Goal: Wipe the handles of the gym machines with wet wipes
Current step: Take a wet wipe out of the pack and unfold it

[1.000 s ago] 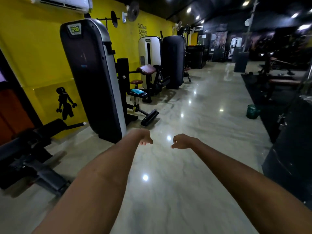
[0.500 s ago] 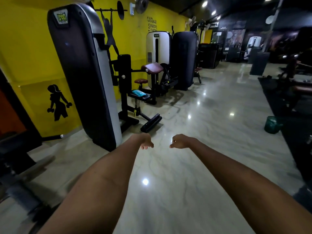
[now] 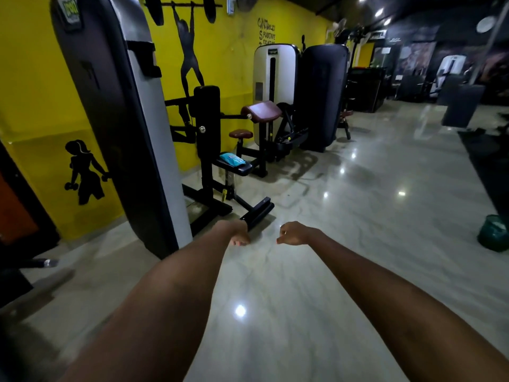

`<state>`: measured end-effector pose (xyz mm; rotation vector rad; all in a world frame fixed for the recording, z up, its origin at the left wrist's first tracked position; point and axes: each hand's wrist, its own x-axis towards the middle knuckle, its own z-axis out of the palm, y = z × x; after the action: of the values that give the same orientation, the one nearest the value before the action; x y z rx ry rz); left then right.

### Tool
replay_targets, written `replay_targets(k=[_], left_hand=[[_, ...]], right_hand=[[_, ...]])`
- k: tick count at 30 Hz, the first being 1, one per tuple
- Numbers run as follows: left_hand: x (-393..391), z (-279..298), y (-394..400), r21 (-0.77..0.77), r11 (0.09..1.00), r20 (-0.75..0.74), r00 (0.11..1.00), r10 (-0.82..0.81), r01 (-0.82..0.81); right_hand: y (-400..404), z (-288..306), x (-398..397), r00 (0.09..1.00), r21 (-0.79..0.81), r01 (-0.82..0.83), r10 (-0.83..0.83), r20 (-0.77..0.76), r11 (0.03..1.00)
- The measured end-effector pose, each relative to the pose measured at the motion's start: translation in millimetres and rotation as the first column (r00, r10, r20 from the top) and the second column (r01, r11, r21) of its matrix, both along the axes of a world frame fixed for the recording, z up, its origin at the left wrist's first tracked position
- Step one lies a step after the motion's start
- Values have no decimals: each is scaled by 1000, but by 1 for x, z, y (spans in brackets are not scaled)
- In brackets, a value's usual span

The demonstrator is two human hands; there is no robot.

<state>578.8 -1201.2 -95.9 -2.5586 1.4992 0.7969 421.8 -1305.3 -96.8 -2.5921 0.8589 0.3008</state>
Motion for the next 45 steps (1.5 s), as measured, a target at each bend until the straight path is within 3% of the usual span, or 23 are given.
replay_targets(k=[10, 21, 25, 32, 45], left_hand=[[119, 17, -191, -19, 999, 145, 989, -44, 47], [255, -2, -366, 8, 1000, 134, 991, 22, -23], [302, 5, -424, -76, 992, 139, 984, 110, -100], [382, -18, -499, -24, 973, 58, 971, 230, -229], [588, -51, -662, -11, 955, -16, 955, 295, -295]], right_hand=[[-177, 11, 126, 1000, 24, 23, -23, -11, 999], [-389, -6, 264, 992, -3, -95, 95, -81, 995], [-458, 0, 325, 985, -47, -153, 149, -84, 987], [-538, -16, 424, 943, -44, -317, 310, -122, 947], [-707, -45, 645, 898, -95, -430, 414, -151, 898]])
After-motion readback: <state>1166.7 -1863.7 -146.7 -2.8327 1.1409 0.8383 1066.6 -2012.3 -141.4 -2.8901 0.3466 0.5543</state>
